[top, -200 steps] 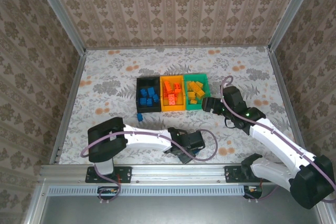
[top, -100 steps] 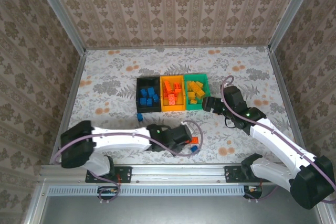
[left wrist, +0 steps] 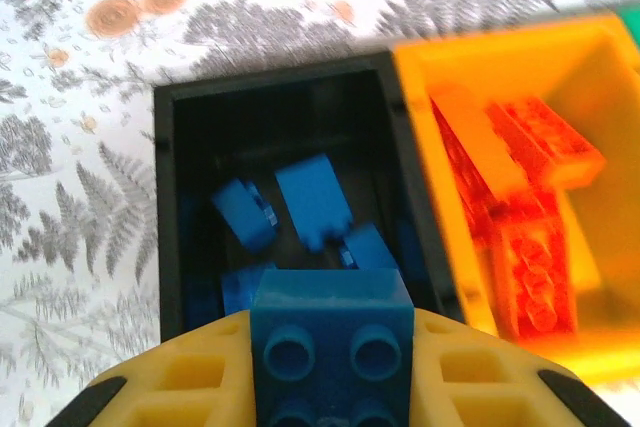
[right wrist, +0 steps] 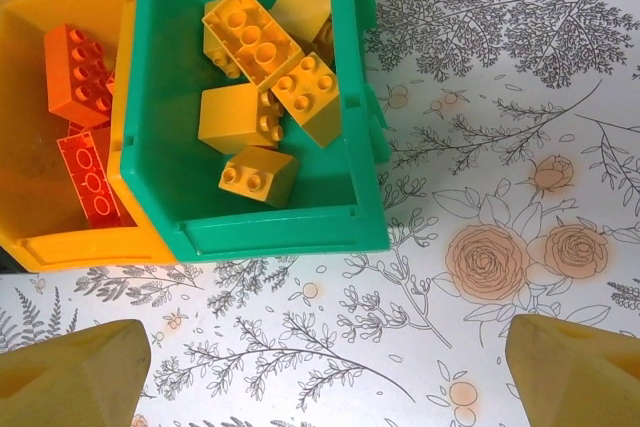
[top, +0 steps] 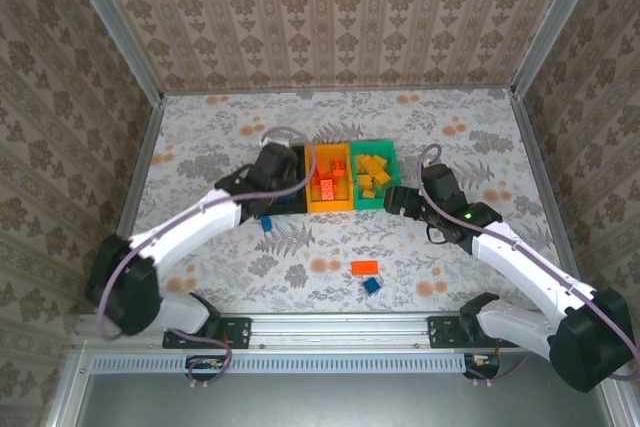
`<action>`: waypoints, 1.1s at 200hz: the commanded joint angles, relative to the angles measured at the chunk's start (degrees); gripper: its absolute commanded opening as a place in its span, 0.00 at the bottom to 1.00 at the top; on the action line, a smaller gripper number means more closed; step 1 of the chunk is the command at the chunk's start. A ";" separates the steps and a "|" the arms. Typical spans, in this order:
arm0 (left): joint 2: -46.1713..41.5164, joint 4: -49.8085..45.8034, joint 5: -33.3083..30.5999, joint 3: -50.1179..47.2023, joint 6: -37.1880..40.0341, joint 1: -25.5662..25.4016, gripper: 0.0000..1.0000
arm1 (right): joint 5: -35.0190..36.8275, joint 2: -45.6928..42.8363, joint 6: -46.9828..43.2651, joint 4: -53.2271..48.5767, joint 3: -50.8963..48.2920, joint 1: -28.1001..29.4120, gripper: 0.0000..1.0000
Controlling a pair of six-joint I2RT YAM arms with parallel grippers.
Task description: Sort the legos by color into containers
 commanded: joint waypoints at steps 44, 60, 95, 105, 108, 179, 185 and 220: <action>18.58 0.73 4.08 14.28 0.67 5.92 0.24 | -6.28 -2.96 1.20 -4.58 -5.49 3.01 0.92; 20.89 -0.72 4.46 15.15 -0.37 6.33 0.25 | -7.01 -5.36 1.76 -5.31 -8.14 5.99 0.92; 19.03 -0.12 6.19 13.26 -2.36 5.67 0.57 | -6.71 -8.55 2.35 -7.53 -11.22 12.37 0.93; 16.72 0.32 6.15 12.34 -2.62 5.09 0.66 | -6.77 -8.87 2.82 -7.59 -11.88 13.93 0.93; 15.81 0.52 6.17 12.07 -2.66 4.80 0.68 | -6.71 -8.88 2.88 -7.57 -12.12 14.40 0.93; -8.90 2.03 4.44 2.77 -4.18 -5.48 0.95 | -0.66 -1.14 5.03 -4.96 -12.31 26.19 0.92; -11.11 2.21 3.51 0.95 -4.40 -6.62 1.00 | -0.05 -0.32 5.04 -4.77 -11.97 26.98 0.92; -22.82 -0.06 -0.88 -9.35 -9.17 -9.61 1.00 | 1.89 4.15 5.48 -4.34 -10.06 31.95 0.91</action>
